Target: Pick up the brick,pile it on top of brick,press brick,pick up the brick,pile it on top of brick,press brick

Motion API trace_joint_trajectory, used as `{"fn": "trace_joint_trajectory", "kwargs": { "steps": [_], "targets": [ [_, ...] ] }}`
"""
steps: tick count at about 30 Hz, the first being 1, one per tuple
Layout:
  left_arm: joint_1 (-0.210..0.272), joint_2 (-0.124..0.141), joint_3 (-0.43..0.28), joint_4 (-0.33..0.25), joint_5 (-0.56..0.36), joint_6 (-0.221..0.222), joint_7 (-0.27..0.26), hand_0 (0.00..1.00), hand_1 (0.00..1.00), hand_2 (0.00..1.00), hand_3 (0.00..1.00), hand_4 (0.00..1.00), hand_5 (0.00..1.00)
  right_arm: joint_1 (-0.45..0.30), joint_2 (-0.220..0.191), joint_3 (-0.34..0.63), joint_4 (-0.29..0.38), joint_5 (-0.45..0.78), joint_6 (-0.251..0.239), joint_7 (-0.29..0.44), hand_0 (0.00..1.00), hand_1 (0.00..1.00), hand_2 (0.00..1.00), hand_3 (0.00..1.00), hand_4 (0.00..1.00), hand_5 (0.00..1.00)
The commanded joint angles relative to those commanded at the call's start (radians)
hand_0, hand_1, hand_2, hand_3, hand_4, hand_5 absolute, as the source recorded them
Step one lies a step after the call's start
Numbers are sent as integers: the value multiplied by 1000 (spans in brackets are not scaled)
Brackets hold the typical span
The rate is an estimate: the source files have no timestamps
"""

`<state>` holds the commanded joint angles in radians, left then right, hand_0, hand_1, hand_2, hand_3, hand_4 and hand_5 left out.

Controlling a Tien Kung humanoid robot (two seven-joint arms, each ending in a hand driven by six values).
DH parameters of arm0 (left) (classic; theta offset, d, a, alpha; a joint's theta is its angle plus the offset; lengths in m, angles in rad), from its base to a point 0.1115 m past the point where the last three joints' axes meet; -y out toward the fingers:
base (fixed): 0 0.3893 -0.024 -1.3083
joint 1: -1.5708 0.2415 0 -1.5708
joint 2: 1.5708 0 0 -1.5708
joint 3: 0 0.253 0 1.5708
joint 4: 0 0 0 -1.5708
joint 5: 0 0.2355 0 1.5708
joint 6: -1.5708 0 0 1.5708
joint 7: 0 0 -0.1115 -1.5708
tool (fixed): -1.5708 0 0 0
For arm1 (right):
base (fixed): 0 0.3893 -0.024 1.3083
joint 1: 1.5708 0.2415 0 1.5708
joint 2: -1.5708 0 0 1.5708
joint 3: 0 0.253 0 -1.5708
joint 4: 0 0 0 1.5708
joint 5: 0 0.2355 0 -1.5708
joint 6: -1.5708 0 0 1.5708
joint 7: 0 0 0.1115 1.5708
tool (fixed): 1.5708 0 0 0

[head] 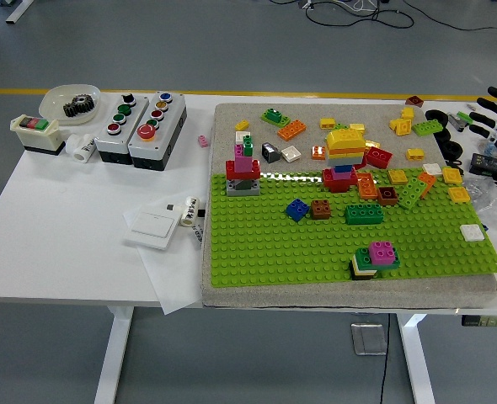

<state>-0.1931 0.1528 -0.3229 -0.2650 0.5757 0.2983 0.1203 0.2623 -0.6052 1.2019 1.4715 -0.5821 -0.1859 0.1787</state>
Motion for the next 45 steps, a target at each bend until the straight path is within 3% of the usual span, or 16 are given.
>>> {"fn": "trace_joint_trajectory", "kwargs": {
  "steps": [45],
  "targets": [
    [5,-5,0,-4,5,-3,2,796,795,763,622,679,636,4,-23,10,3,-3,-2,-18,864,803,836,858,998,784]
  ]
}}
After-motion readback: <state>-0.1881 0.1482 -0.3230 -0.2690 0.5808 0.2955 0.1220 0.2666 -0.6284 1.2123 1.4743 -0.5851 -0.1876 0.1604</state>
